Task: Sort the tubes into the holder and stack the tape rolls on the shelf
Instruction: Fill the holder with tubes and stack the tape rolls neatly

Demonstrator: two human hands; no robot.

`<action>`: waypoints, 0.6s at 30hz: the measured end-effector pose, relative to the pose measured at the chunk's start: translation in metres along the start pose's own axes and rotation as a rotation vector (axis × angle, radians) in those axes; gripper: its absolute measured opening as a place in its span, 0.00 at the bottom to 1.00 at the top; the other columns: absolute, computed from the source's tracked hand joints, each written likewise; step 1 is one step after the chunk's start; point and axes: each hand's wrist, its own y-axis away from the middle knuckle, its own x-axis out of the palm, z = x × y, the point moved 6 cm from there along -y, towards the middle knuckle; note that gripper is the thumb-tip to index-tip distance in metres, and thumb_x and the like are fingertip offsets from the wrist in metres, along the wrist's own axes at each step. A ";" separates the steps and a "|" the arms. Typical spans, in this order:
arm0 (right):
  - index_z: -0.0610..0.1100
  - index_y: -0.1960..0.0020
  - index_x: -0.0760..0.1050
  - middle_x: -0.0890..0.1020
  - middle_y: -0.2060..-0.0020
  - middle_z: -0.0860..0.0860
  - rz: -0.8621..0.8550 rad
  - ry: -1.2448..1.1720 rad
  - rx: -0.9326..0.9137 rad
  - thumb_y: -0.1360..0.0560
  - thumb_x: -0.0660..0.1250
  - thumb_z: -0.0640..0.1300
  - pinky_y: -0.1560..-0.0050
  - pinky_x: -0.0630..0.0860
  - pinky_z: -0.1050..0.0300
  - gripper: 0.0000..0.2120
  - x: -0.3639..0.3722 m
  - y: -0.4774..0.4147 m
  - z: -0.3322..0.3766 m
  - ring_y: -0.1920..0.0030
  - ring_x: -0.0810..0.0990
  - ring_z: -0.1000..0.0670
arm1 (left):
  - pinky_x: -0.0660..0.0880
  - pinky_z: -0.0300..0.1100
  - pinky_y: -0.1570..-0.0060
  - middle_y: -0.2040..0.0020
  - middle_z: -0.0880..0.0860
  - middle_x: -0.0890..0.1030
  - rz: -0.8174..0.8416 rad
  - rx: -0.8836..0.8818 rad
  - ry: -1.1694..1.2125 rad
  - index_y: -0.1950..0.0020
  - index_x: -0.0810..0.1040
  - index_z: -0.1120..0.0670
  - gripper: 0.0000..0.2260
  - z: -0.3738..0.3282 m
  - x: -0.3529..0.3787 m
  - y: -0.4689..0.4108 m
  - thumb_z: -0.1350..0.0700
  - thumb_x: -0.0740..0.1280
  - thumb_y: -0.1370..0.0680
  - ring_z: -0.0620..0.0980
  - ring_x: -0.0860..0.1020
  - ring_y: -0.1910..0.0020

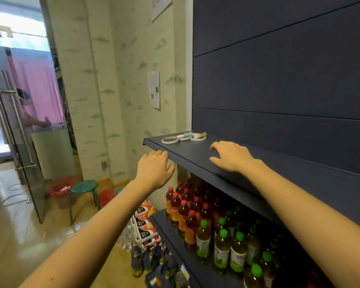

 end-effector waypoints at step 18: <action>0.49 0.33 0.67 0.75 0.39 0.48 0.094 0.027 0.269 0.21 0.58 0.52 0.45 0.74 0.50 0.18 0.079 -0.225 -0.074 0.42 0.76 0.46 | 0.70 0.46 0.49 0.42 0.55 0.77 0.031 0.101 0.162 0.41 0.73 0.56 0.12 0.054 0.136 -0.232 0.52 0.58 0.21 0.55 0.74 0.43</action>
